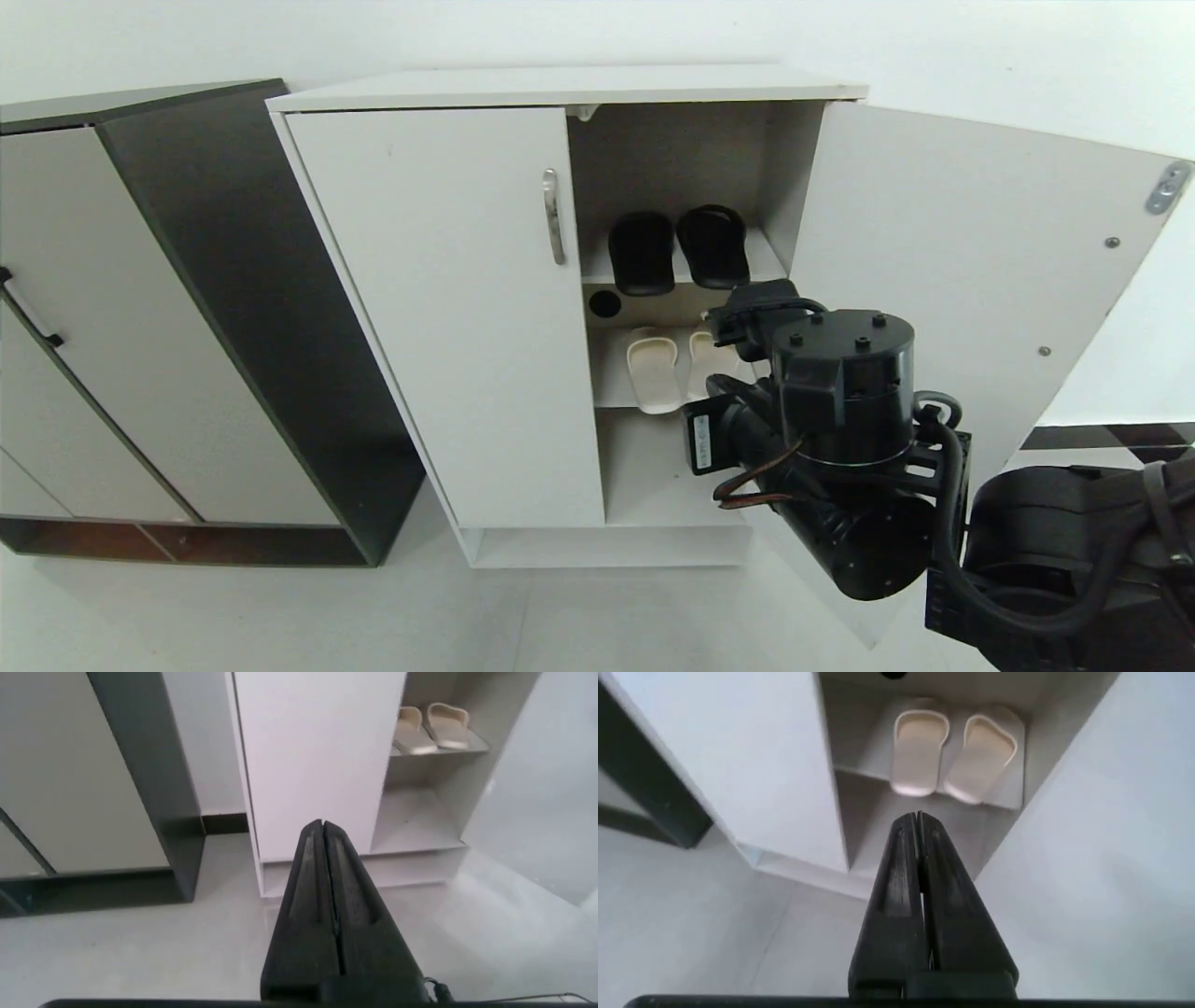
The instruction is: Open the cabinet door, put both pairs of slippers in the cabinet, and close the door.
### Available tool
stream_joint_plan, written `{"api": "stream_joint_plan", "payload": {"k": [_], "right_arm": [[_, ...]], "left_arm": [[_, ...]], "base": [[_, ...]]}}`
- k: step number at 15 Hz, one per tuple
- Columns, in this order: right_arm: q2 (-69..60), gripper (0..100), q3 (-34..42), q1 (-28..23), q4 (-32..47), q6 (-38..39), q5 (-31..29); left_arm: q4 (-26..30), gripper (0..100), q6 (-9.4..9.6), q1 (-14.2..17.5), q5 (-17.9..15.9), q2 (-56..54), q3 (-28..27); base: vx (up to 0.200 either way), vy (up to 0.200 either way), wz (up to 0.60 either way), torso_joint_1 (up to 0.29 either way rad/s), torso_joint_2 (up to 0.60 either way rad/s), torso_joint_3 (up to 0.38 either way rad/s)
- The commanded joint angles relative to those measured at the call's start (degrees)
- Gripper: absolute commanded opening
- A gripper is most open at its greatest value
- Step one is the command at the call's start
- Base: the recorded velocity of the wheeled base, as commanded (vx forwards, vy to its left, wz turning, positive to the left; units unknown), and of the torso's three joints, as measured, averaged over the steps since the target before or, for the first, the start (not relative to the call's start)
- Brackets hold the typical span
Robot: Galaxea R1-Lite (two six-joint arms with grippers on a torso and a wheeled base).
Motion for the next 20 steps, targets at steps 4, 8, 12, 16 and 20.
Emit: {"api": "stream_joint_plan", "payload": {"k": [4,8,12,16,20], "right_arm": [[0.4,0,1.0,0.0,-0.9,-0.3,0.1],[0.4,0,1.2,0.0,-0.9,-0.3,0.1],[1.1,0,1.2,-0.1,-0.9,-0.3,0.1],[1.2,0,1.2,-0.1,-0.9,-0.4,0.1],[1.2,0,1.2,-0.1,-0.9,-0.4,0.0]], "left_arm": [[0.0,0,-0.14,0.0,0.1,0.1,0.0],[0.0,0,-0.14,0.0,0.1,0.1,0.0],[0.0,0,-0.14,0.0,0.1,0.1,0.0],[0.0,0,-0.14,0.0,0.0,0.1,0.0],[0.0,0,-0.05,0.0,0.0,0.1,0.0]], "base": [[-0.100,0.000,0.00,-0.001,0.00,0.005],[0.000,0.000,0.00,0.000,0.00,0.000],[0.000,0.000,0.00,0.000,0.00,0.000],[0.000,0.000,0.00,0.000,0.00,0.000],[0.000,0.000,0.00,0.004,-0.10,-0.110]]}}
